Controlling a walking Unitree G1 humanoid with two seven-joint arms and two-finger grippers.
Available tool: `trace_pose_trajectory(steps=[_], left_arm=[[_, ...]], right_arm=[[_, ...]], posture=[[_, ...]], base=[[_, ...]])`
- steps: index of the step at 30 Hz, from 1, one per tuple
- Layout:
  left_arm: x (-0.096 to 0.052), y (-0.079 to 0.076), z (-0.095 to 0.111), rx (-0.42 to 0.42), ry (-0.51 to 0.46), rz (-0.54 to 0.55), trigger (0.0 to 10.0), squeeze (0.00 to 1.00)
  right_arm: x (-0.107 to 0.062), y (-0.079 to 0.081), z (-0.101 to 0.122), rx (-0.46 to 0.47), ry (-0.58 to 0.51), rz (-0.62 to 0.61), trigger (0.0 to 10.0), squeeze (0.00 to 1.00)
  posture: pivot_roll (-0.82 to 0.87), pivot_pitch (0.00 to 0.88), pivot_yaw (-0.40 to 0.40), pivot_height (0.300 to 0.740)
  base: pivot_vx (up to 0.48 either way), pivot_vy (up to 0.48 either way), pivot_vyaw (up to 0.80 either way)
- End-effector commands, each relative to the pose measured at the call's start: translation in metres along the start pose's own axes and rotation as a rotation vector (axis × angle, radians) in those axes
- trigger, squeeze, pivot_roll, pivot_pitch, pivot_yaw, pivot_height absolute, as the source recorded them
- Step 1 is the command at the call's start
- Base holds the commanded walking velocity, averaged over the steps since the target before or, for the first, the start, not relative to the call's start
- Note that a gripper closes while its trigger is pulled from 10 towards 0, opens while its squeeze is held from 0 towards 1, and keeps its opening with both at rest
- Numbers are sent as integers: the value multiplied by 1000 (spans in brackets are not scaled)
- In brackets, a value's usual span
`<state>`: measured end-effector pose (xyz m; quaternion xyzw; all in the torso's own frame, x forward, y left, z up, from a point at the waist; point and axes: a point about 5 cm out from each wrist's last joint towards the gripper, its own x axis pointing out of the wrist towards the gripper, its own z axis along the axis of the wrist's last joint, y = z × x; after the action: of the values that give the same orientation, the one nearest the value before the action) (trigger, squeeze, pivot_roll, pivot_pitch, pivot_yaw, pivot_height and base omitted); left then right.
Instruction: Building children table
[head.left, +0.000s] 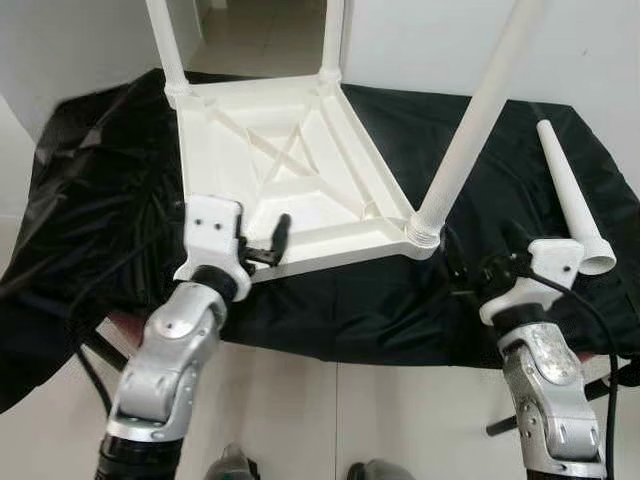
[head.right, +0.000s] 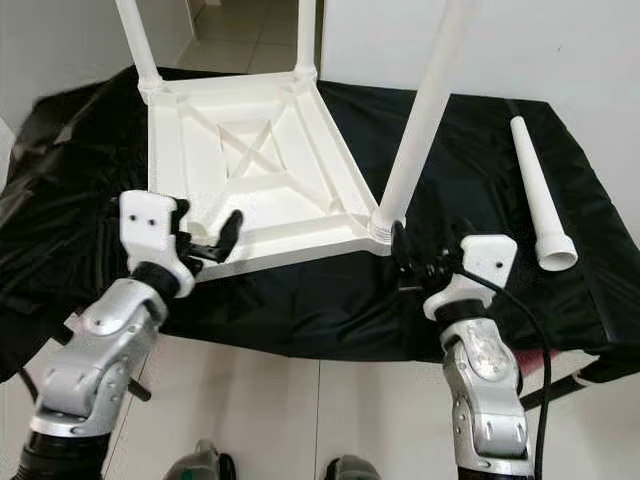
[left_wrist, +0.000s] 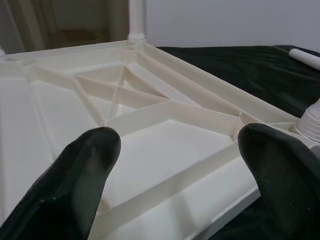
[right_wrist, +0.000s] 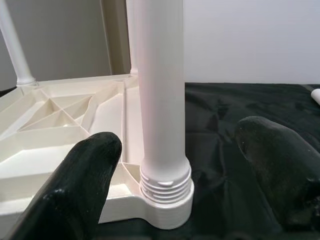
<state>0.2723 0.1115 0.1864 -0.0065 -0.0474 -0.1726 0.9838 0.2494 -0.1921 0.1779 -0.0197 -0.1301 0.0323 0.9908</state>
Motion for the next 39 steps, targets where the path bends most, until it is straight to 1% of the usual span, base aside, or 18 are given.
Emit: trace_pose_trajectory(steps=[1,2,5,6,7,8,9,11,18,19,21,24,27,29,31,34,36,39], left_arm=[[4,-1,1,4,-11,-7,10000,0],[7,-2,3,-4,-21,-7,10000,0],[10,-2,3,1,-15,2,10000,0],[13,-1,0,47,-3,26,10000,0],[13,-1,0,47,-3,26,10000,0],[16,-4,-4,8,10,3,10000,0],[16,-4,-4,8,10,3,10000,0],[20,-7,-8,30,22,19,10000,0],[27,-12,-8,53,12,-5,10000,0],[29,-14,-7,57,7,-16,10000,0],[31,-22,-2,56,-23,-79,10000,0],[32,-25,0,47,-28,-107,10000,0],[34,-38,-1,32,-20,-196,10000,0],[34,-38,-1,32,-20,-196,10000,0],[37,-49,-7,49,10,-252,10000,0],[39,-54,-10,56,23,-272,10000,0],[51,-64,-16,106,50,-301,10000,0],[53,-67,-16,120,51,-316,10000,0]], right_arm=[[2,-1,-6,40,39,-16,10000,0],[6,-1,-7,53,44,-30,10000,0],[9,0,-7,69,47,-32,10000,0],[11,2,-6,65,39,-21,10000,0],[11,2,-6,65,39,-21,10000,0],[14,5,-7,54,29,10,10000,0],[14,5,-7,54,29,10,10000,0],[15,6,-7,23,22,10,10000,0],[17,1,-10,19,26,-12,10000,0],[18,-1,-10,19,26,-22,10000,0],[20,-5,-11,10,28,-39,10000,0],[22,-6,-12,6,28,-43,10000,0],[26,-11,-14,-8,25,-48,10000,0],[26,-11,-14,-8,25,-48,10000,0],[30,-12,-14,-14,15,-39,10000,0],[32,-13,-14,-16,10,-37,10000,0],[37,-14,-14,-25,-3,-41,10000,0],[38,-14,-14,-26,-4,-41,10000,0]], posture=[[-21,52,9,740],[-20,56,5,740],[-19,59,4,740],[-19,63,5,740],[-19,63,5,740],[-27,68,6,740],[-27,68,6,740],[-37,65,8,740],[-40,68,8,740],[-40,70,8,740],[-40,71,9,740],[-40,74,10,740],[-35,74,12,740],[-35,74,12,740],[-34,68,15,740],[-33,67,16,740],[-37,51,16,740],[-37,51,16,740]], base=[[0,0,0],[0,0,0],[0,0,0],[0,0,0],[0,0,0],[0,0,0],[0,0,0],[0,0,0],[0,0,0],[0,0,0],[0,0,0],[0,0,0],[0,0,0],[0,0,0],[0,0,0],[0,0,0],[0,0,0],[0,0,0]])
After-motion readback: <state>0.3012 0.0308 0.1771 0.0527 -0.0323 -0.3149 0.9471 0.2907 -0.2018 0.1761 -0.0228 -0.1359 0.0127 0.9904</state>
